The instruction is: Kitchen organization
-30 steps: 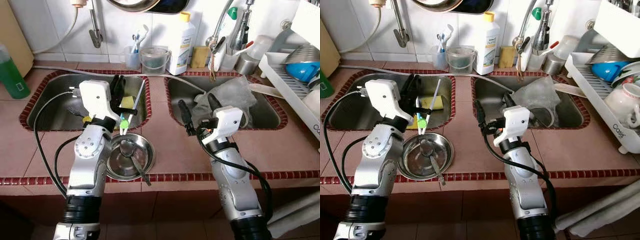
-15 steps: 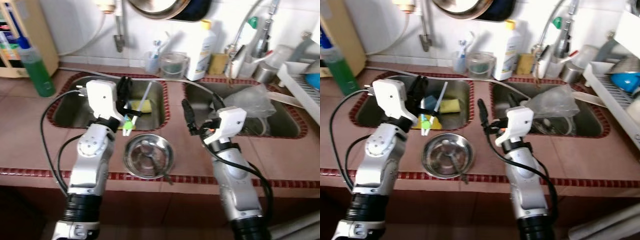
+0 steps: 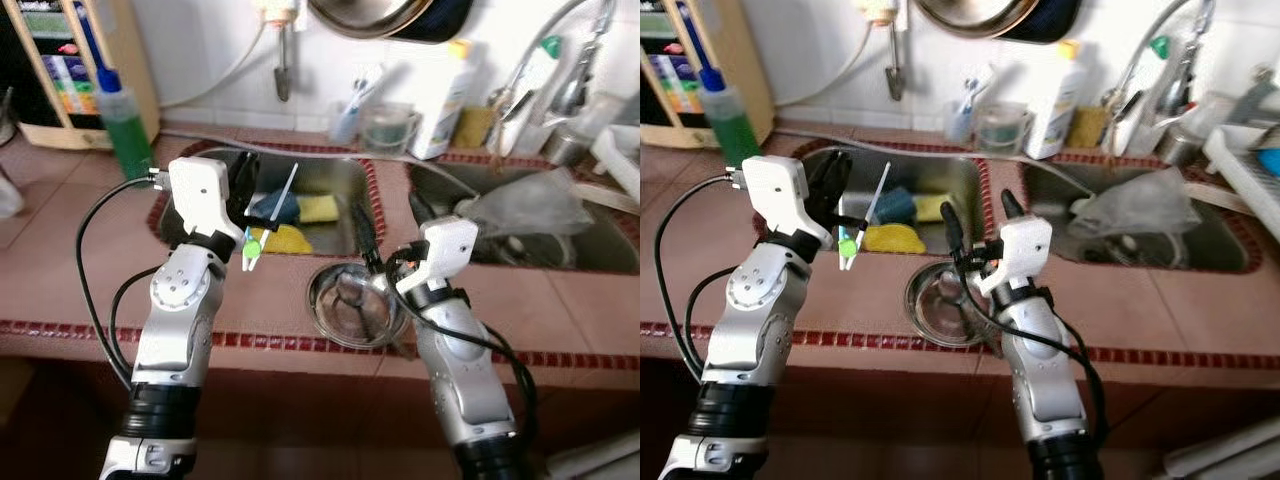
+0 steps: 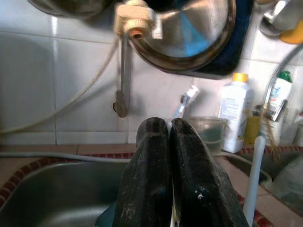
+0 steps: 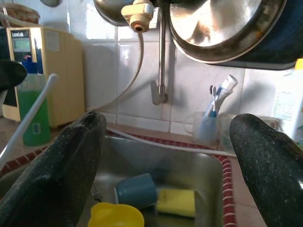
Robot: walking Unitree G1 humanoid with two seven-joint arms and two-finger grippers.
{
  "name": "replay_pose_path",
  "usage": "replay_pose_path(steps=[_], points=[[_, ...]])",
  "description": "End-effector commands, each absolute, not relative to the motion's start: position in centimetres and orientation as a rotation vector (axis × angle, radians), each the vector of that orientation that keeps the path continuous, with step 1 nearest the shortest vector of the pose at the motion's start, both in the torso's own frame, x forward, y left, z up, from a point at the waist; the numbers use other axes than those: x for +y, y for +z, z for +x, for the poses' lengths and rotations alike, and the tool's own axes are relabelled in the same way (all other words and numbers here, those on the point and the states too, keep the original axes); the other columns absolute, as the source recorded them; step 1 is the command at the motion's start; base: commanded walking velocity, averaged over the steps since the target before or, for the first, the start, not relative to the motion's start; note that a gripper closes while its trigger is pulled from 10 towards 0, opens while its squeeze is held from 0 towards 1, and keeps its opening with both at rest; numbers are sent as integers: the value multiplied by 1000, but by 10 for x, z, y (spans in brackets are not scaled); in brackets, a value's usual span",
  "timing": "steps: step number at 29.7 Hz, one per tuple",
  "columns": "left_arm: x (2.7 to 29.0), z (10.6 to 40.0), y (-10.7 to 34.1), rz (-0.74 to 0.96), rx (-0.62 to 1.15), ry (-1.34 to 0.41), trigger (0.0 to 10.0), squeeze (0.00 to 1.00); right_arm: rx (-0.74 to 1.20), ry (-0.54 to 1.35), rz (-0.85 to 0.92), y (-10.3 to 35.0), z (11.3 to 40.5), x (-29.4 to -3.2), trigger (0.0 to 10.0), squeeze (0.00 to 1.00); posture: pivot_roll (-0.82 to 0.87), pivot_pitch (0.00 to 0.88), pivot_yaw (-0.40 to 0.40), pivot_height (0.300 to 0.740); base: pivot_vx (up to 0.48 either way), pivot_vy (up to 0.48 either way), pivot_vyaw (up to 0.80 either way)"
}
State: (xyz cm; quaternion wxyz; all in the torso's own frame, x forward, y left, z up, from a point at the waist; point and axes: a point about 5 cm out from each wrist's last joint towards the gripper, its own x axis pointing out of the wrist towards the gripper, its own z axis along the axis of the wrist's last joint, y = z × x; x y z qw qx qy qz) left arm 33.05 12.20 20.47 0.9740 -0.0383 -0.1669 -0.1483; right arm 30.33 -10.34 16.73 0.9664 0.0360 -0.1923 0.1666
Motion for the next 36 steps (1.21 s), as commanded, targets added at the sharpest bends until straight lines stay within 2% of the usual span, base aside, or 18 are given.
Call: replay_pose_path(steps=[1,5,36], points=[[119,331,207,-72,-339,-316,10000,0,-386,324,75,166,303,-107,10000,0,-23,6,-7,740,0,368,0],[119,331,207,-66,-336,-314,10000,0,-389,326,74,166,304,-106,10000,0,-23,4,-8,740,0,315,0],[110,325,188,-7,-272,-372,10000,0,-383,355,71,164,302,-103,10000,0,-20,0,-14,740,0,0,0]])
